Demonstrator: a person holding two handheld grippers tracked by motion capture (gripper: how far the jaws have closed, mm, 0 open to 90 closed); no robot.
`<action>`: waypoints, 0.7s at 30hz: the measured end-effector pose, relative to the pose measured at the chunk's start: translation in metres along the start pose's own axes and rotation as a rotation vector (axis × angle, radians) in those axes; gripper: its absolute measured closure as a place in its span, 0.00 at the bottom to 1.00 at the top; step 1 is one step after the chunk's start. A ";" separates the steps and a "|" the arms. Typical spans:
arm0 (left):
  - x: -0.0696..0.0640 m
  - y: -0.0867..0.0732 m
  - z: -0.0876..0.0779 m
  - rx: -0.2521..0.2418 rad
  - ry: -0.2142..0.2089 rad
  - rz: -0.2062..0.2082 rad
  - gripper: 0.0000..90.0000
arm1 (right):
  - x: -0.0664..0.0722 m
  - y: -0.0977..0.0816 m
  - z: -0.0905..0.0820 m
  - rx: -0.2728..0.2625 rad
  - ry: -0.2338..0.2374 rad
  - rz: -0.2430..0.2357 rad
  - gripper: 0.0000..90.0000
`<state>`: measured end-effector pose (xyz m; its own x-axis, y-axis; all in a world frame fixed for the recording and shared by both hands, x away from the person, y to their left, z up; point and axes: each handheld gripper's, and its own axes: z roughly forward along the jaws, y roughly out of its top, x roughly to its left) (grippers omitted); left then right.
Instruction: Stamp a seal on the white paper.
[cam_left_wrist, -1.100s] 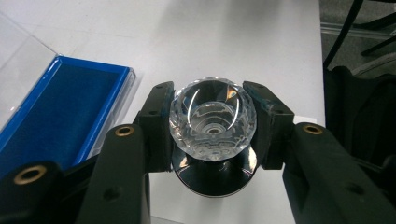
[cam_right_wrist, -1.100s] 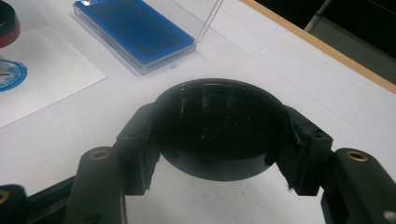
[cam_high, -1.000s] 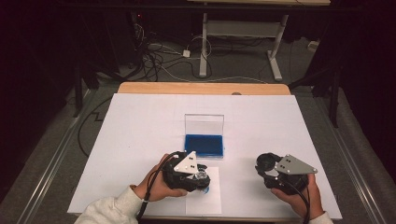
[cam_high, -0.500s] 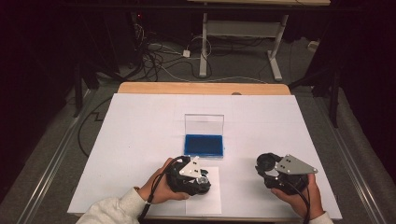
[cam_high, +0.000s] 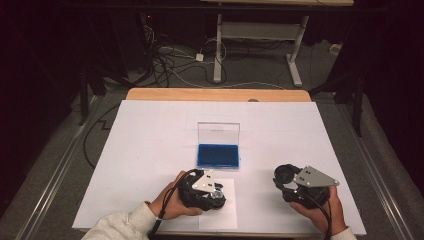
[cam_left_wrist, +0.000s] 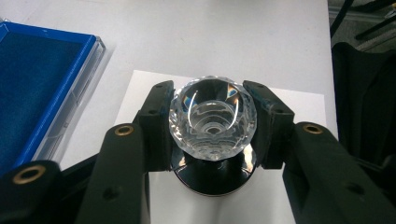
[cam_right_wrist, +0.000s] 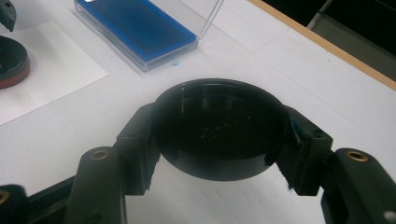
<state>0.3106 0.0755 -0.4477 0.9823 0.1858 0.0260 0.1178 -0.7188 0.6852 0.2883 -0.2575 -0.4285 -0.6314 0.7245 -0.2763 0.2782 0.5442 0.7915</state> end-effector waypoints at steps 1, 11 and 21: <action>-0.001 -0.001 0.000 -0.007 0.003 -0.003 0.61 | 0.000 0.000 0.000 0.000 0.000 0.001 0.42; -0.006 -0.005 0.001 -0.024 0.025 0.003 0.61 | 0.001 0.001 0.000 0.000 0.001 -0.003 0.42; -0.005 -0.005 0.002 -0.025 0.020 0.002 0.61 | 0.002 0.001 0.001 0.001 0.003 -0.006 0.42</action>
<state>0.3055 0.0771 -0.4527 0.9793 0.1981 0.0414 0.1123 -0.7021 0.7032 0.2879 -0.2554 -0.4287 -0.6353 0.7201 -0.2790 0.2751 0.5486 0.7895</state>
